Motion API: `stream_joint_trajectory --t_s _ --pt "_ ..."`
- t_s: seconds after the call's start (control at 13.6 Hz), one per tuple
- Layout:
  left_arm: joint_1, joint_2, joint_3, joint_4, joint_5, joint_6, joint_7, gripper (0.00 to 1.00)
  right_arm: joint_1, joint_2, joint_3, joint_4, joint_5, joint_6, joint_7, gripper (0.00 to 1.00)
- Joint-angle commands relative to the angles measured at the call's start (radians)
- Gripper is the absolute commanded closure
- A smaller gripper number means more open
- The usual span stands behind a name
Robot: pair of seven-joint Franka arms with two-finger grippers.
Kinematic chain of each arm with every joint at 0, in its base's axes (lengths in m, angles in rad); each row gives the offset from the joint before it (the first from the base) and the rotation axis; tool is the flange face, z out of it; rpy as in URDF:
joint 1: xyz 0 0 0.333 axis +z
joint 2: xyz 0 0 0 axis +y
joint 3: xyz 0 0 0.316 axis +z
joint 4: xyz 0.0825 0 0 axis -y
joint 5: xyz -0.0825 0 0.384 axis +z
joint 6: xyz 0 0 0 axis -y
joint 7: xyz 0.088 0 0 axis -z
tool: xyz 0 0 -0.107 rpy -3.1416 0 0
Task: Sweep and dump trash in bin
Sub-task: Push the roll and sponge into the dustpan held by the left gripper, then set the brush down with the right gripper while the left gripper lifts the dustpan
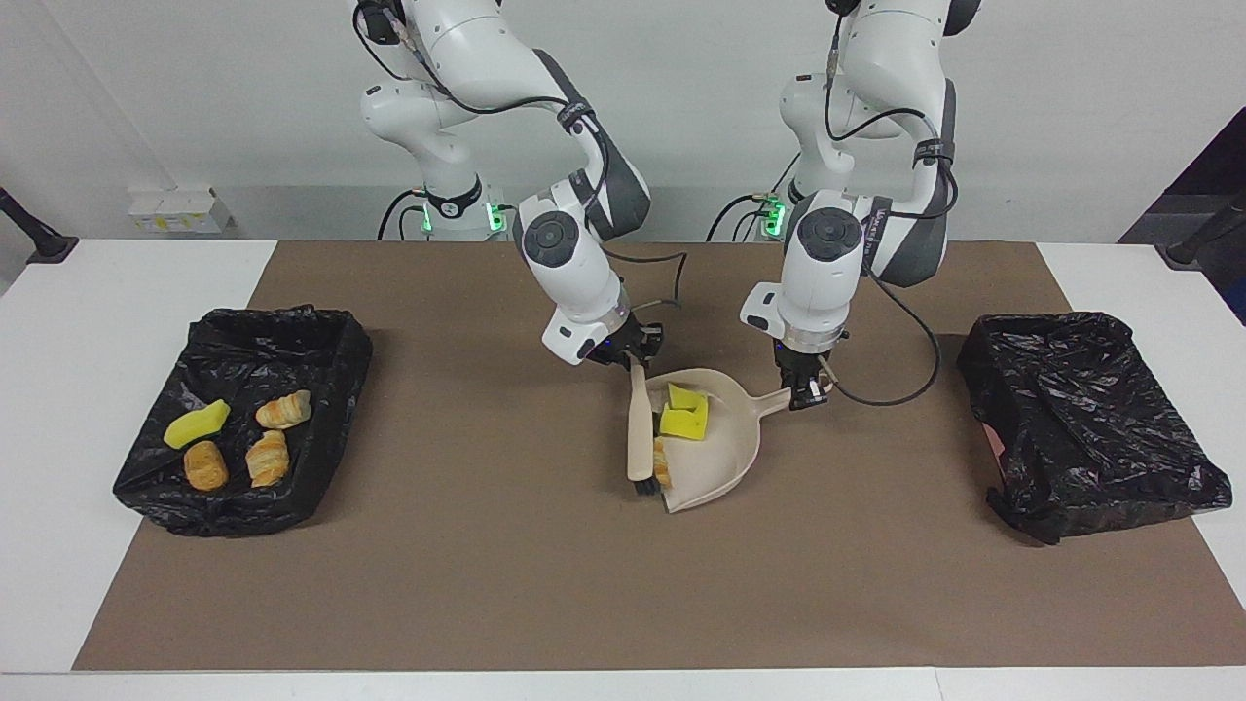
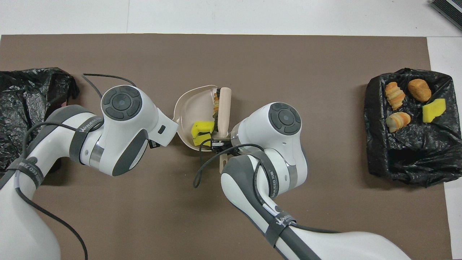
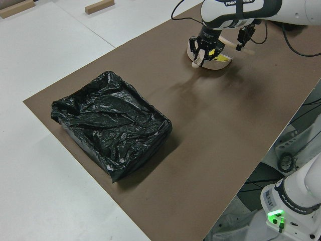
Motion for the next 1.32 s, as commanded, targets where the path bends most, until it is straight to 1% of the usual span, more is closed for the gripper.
stream_joint_trajectory --t_s 0.0,0.15,0.29,0.51,0.66,0.81,0.88,1.03,1.1,1.25 --pt "0.027 -0.012 0.003 -0.009 -0.118 0.013 -0.073 1.0 0.033 0.024 0.004 0.027 0.028 0.006 0.089 1.0" --pt "0.062 -0.012 0.002 -0.009 -0.191 0.014 -0.089 1.0 0.075 0.017 0.004 0.032 0.03 0.008 0.126 1.0" --pt "0.065 -0.015 0.003 -0.011 -0.208 0.013 -0.09 1.0 0.073 -0.017 0.003 0.027 0.028 -0.024 0.129 1.0" --pt "0.077 -0.018 0.003 -0.011 -0.221 0.013 -0.09 1.0 0.052 -0.089 -0.014 0.029 0.012 -0.147 0.126 1.0" --pt "0.085 -0.029 0.006 -0.011 -0.231 0.004 -0.104 1.0 0.007 -0.135 -0.014 0.029 -0.008 -0.236 0.122 1.0" --pt "0.099 -0.05 0.009 -0.011 -0.229 -0.007 -0.15 1.0 -0.022 -0.163 -0.013 0.027 -0.079 -0.315 0.126 1.0" --pt "0.104 -0.053 0.009 -0.011 -0.229 -0.01 -0.164 1.0 -0.02 -0.168 -0.014 0.021 -0.114 -0.339 0.129 1.0" --pt "0.114 -0.059 0.009 -0.011 -0.229 -0.044 -0.176 1.0 -0.016 -0.198 -0.012 -0.023 -0.166 -0.357 0.131 1.0" --pt "0.116 -0.058 0.009 -0.011 -0.229 -0.041 -0.173 1.0 -0.014 -0.215 -0.011 -0.048 -0.166 -0.354 0.131 1.0" --pt "0.12 -0.061 0.011 -0.014 -0.217 -0.05 -0.158 1.0 -0.019 -0.22 -0.011 -0.069 -0.166 -0.334 0.129 1.0"
